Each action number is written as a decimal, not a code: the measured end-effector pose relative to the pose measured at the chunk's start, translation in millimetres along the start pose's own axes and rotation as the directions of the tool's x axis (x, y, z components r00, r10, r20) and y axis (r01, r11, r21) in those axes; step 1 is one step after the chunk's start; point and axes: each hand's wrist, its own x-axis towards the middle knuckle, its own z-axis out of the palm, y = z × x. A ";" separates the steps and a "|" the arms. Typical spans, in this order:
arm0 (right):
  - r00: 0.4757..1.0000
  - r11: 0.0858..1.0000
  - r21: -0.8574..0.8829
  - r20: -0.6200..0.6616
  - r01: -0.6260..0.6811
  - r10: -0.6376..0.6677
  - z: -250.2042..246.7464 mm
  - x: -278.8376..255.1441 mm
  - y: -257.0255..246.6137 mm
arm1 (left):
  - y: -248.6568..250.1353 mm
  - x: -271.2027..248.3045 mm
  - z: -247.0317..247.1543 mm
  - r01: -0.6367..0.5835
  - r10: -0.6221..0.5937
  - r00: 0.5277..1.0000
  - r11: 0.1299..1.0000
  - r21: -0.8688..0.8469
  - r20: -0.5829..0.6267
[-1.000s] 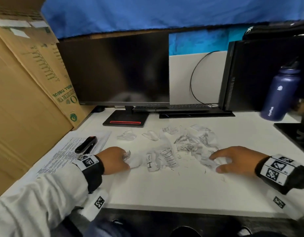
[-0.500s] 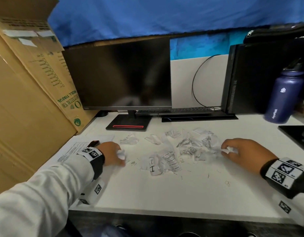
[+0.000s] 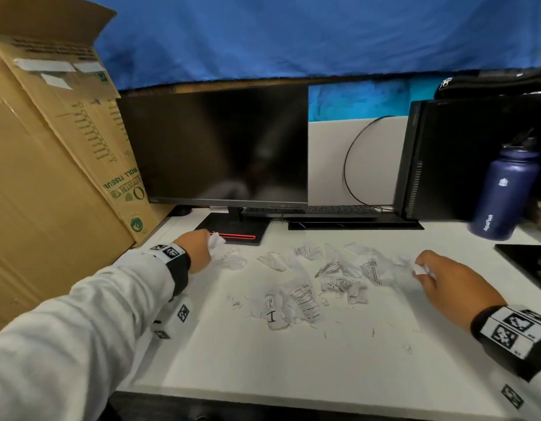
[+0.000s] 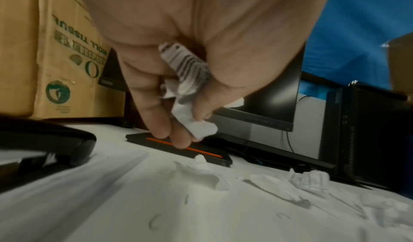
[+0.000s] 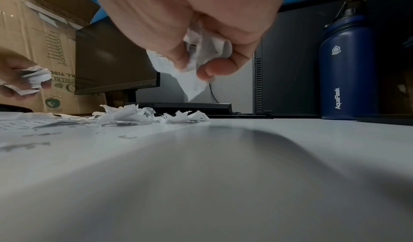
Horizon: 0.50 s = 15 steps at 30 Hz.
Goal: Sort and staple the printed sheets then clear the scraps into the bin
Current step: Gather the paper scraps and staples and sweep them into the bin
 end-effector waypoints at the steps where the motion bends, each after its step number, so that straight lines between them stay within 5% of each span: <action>1: 1.000 1.000 -0.009 0.007 -0.016 0.016 -0.5 -0.3 -0.7 | 0.8 8.0 -1.2 -0.003 0.002 1.000 1.000 0.004 0.011; 6: 0.998 0.997 -0.041 0.021 -0.059 0.060 -1.7 0.2 -1.7 | 15.2 29.0 4.1 -0.071 0.058 0.987 0.994 0.085 0.148; 10: 0.997 0.997 -0.045 0.039 -0.065 0.066 -0.1 -0.2 0.3 | 27.4 38.0 20.8 -0.238 0.125 0.945 0.895 0.376 0.302; 15: 0.996 0.997 -0.044 0.055 -0.064 0.066 -3.3 -1.6 -2.6 | 39.9 35.6 20.3 -0.248 0.187 0.963 0.896 0.368 0.193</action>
